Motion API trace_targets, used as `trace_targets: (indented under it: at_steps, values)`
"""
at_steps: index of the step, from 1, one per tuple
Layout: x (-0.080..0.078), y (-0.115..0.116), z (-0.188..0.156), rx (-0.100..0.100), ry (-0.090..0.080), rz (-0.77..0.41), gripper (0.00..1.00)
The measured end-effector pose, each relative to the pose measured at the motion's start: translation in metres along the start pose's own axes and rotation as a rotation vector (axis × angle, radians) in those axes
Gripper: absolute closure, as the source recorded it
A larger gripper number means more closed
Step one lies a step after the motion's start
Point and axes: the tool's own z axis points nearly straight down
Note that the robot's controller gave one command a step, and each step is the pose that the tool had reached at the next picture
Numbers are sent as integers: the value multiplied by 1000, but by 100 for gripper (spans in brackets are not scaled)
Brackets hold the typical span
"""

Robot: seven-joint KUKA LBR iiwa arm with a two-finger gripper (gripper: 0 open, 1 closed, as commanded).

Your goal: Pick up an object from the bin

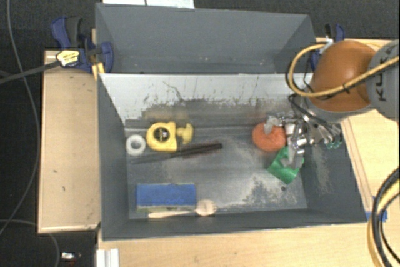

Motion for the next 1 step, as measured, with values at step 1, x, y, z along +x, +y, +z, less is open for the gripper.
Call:
trace_targets:
  at_steps: [1]
  values:
    - [-7, -4, 15, 6, -8, -13, 100]
